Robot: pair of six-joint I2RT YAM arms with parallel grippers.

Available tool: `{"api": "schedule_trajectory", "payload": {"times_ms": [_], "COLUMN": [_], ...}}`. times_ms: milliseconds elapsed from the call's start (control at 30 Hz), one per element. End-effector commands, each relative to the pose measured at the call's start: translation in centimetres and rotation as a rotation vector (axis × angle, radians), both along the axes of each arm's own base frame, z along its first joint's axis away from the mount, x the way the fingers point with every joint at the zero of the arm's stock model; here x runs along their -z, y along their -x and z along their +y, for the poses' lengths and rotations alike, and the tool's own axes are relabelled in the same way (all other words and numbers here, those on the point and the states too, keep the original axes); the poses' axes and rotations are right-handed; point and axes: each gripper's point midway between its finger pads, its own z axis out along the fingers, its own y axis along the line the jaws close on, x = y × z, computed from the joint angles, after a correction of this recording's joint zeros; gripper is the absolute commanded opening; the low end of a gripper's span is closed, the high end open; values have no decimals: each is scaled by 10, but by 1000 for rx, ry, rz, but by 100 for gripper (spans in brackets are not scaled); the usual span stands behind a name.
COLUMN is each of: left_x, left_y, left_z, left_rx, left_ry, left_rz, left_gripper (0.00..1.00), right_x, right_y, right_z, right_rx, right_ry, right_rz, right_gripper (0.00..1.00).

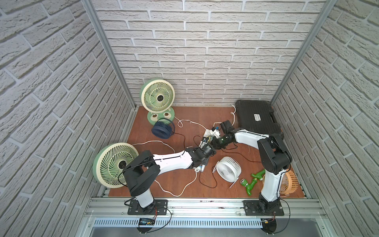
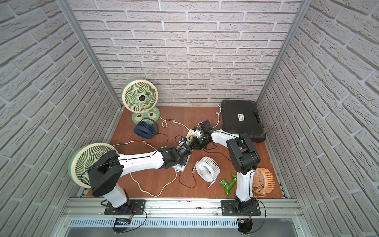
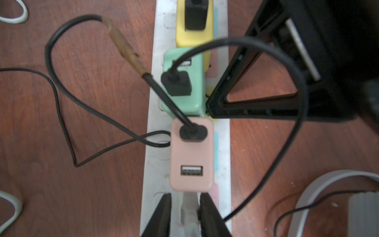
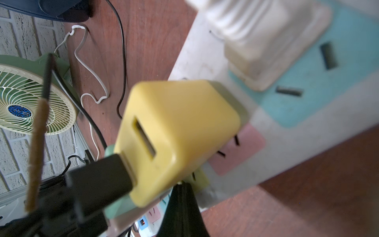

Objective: Unplug the desk fan from the power strip
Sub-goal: Remove the plug from the socket.

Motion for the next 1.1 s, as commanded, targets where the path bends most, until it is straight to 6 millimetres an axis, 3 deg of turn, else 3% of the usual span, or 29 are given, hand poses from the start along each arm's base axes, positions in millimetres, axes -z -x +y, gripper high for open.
{"api": "schedule_trajectory", "payload": {"times_ms": [0,300,367,467,500,833,1067], "left_x": [15,20,19,19,18,9,6], "left_y": [6,11,10,8,8,8,12], "left_z": [2,1,3,6,5,0,-9], "left_rx": [4,12,6,1,1,28,23], "left_ry": [-29,-48,-58,-75,-74,-109,83], "left_rz": [31,46,36,23,19,-20,11], "left_gripper": [24,29,22,1,0,0,0], "right_x": [12,12,12,12,13,14,15], "right_y": [-4,-4,-4,-4,-4,-4,-4], "right_z": [2,2,2,2,2,0,-1], "right_rx": [-1,1,1,4,4,10,16], "right_ry": [43,48,47,46,47,55,64], "right_rz": [-12,-13,-13,-11,-10,-9,-8], "right_gripper": [3,3,3,3,3,3,3]}}
